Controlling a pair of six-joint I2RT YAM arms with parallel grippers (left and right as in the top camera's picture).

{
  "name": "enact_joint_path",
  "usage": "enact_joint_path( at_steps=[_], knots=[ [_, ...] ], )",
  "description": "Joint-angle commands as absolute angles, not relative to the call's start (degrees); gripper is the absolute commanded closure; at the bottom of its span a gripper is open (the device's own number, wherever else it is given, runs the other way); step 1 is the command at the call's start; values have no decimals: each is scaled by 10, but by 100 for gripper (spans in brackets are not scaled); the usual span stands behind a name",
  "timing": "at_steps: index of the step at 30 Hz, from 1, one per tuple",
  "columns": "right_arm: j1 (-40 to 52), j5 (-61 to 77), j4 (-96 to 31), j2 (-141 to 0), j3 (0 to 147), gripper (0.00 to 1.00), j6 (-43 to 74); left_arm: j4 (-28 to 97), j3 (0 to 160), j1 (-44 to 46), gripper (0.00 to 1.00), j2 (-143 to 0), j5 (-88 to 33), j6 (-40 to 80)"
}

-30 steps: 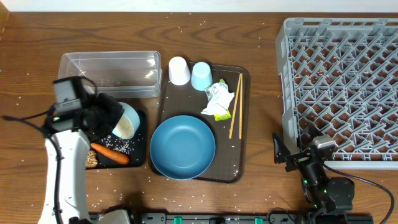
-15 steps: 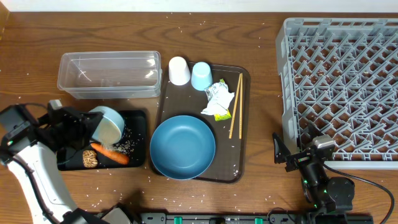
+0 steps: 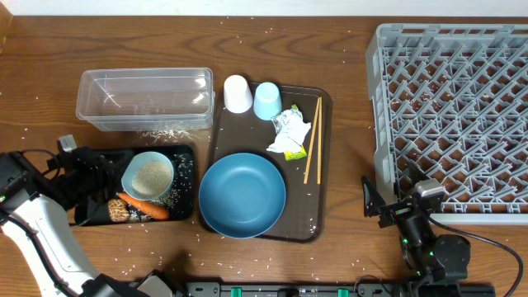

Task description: Sort waste into correct bins and load items into the dishwasher rack

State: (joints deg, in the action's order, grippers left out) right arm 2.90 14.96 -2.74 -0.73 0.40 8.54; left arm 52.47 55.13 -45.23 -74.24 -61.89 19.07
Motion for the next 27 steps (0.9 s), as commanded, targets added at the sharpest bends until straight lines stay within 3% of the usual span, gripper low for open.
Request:
enact_joint_path(
  at_steps=[1, 10, 12, 19, 22, 27],
  knots=[
    [34, 148, -30, -5, 3, 1, 81, 538, 545, -452, 92, -738, -550, 175],
    [34, 148, -30, -5, 3, 1, 81, 548, 549, -361, 88, -733, -470, 146],
    [34, 148, -30, -5, 3, 1, 81, 558, 559, -311, 83, -729, -396, 147],
    [34, 148, -30, -5, 3, 1, 81, 555, 577, -93, 41, -730, -135, 216],
    [34, 148, -30, -5, 3, 1, 81, 550, 577, -15, 37, -738, 17, 277],
    [34, 148, -30, -5, 3, 1, 81, 543, 577, 17, 37, -763, 110, 288]
  ],
)
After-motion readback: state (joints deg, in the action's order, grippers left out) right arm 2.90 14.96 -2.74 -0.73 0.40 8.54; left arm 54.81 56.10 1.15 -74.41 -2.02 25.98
